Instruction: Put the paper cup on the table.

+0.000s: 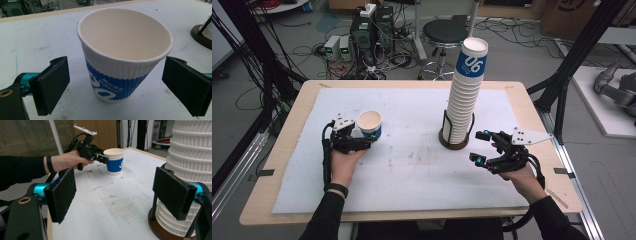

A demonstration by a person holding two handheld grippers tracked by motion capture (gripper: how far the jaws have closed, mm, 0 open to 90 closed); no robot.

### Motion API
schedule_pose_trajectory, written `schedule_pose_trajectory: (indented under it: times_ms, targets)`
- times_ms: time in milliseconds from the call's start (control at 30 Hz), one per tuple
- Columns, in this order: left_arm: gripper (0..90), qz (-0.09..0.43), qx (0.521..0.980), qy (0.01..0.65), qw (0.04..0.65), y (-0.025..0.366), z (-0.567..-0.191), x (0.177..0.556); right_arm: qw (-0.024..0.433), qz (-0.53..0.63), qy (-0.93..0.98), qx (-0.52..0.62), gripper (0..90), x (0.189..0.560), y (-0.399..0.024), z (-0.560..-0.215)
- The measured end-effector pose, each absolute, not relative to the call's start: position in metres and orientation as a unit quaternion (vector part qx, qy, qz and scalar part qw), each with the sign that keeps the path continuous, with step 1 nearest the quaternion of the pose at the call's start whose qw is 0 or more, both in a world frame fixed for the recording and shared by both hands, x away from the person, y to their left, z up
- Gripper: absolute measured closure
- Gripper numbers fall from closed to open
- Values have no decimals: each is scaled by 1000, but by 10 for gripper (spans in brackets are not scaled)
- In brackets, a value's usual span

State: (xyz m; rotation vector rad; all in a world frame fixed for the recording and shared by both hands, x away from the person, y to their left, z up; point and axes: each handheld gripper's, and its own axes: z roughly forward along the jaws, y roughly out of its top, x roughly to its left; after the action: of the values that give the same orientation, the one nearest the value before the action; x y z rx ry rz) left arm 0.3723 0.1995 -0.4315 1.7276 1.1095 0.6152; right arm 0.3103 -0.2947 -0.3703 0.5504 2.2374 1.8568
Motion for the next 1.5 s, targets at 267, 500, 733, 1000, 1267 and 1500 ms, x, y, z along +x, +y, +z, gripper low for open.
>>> schedule_pose_trajectory:
  times_ms: [267, 500, 733, 1000, 1267, 1500]
  targets:
    - [76, 247, 705, 428, 509, 206, -415, 338, 93, 629, 748, 192, 193, 312, -299, -370]
    - [77, 258, 711, 353, 551, 187, -390, 309, 101, 630, 744, 201, 193, 314, -306, -368]
    - [79, 252, 725, 261, 585, 153, -371, 295, 103, 636, 736, 207, 193, 313, -313, -364]
    - [85, 198, 735, 218, 611, 131, -365, 291, 109, 635, 736, 208, 193, 313, -315, -361]
    - [85, 178, 731, 212, 624, 128, -365, 292, 113, 627, 744, 201, 193, 312, -312, -361]
    - [85, 166, 731, 206, 628, 123, -366, 294, 117, 620, 750, 200, 193, 309, -313, -361]
